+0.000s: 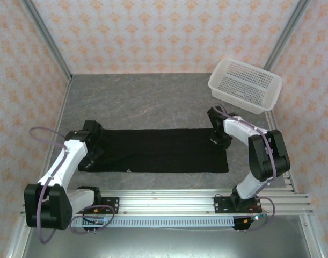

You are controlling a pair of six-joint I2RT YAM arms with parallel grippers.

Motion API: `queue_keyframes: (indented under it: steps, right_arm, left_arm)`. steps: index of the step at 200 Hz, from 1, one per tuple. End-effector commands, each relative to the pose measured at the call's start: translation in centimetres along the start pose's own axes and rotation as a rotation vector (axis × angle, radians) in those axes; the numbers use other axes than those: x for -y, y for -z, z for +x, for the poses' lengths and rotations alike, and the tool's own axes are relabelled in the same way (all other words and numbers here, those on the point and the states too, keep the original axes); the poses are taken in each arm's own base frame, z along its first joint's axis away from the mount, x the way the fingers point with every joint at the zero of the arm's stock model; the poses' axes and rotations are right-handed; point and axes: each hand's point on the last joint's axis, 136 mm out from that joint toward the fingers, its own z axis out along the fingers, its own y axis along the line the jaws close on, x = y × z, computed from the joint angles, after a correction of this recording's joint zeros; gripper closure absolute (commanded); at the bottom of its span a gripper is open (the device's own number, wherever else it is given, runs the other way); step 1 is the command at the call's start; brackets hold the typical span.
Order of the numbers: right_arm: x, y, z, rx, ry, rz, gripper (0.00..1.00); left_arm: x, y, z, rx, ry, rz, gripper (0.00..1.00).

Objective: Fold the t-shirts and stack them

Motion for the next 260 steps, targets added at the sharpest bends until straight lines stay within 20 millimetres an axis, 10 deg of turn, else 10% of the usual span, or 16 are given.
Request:
queue_keyframes:
  steps: [1,92,136,214,260]
  right_arm:
    - [0.3,1.5,-0.8,0.043,0.016,0.011,0.72]
    - [0.8,0.9,-0.4,0.037,0.021,0.029,0.72]
    - [0.9,1.0,-0.3,0.042,0.027,0.022,0.72]
    - [0.9,3.8,-1.3,0.105,0.068,-0.032,0.71]
    - [-1.9,5.2,-2.0,0.134,0.164,-0.165,0.7]
  left_arm:
    - [0.3,0.2,-2.6,0.095,-0.025,-0.05,1.0]
    - [0.8,-2.8,-4.7,0.091,-0.141,-0.239,1.0]
    - [1.0,-4.3,-5.8,0.066,-0.14,-0.285,0.77]
    - [1.5,1.7,-8.6,0.185,-0.102,-0.15,0.4]
    - [1.4,2.7,-2.8,0.022,0.032,0.048,0.64]
